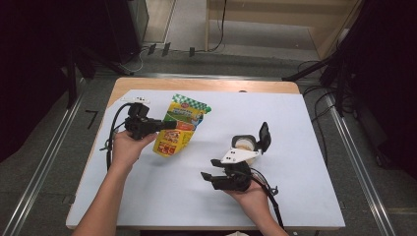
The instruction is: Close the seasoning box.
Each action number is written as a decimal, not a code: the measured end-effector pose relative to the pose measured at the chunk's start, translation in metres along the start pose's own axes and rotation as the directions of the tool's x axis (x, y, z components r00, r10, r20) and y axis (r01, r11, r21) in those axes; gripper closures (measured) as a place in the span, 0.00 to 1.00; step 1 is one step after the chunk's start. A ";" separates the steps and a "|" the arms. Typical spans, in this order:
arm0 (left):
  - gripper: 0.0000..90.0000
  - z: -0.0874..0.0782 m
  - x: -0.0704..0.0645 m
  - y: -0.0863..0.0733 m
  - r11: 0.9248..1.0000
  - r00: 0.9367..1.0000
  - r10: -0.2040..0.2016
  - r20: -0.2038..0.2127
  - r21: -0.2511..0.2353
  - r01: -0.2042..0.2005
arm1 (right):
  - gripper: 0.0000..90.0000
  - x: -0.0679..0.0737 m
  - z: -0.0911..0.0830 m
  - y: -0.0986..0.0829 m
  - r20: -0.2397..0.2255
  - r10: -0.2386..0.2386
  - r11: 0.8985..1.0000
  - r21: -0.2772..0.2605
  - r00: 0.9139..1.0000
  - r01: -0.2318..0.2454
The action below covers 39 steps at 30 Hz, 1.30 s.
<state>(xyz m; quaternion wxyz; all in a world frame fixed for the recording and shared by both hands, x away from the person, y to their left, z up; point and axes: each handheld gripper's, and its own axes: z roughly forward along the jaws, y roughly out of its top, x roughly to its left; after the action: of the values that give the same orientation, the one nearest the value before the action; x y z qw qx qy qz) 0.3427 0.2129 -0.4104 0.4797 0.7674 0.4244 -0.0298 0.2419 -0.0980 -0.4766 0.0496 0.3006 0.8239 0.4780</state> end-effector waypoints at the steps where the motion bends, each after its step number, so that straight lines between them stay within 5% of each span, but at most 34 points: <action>1: 0.97 -0.002 0.000 -0.002 1.000 1.000 -0.002 -0.003 0.002 0.002 | 0.49 0.000 0.000 0.000 0.000 0.000 1.000 0.000 1.000 0.000; 22: 0.93 -0.031 0.006 -0.032 1.000 0.999 -0.030 -0.019 -0.003 0.030 | 0.49 0.001 0.001 0.002 -0.003 -0.011 1.000 0.002 1.000 0.011; 39: 0.72 -0.039 -0.001 -0.041 1.000 1.000 0.011 -0.025 0.008 -0.010 | 0.49 -0.001 -0.003 0.003 0.006 -0.003 1.000 -0.010 1.000 0.003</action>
<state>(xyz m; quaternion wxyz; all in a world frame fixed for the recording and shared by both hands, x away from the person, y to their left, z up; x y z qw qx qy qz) 0.3001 0.2491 -0.4181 0.4716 0.7717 0.4262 -0.0195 0.2436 -0.0998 -0.4727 0.0542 0.3003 0.8218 0.4812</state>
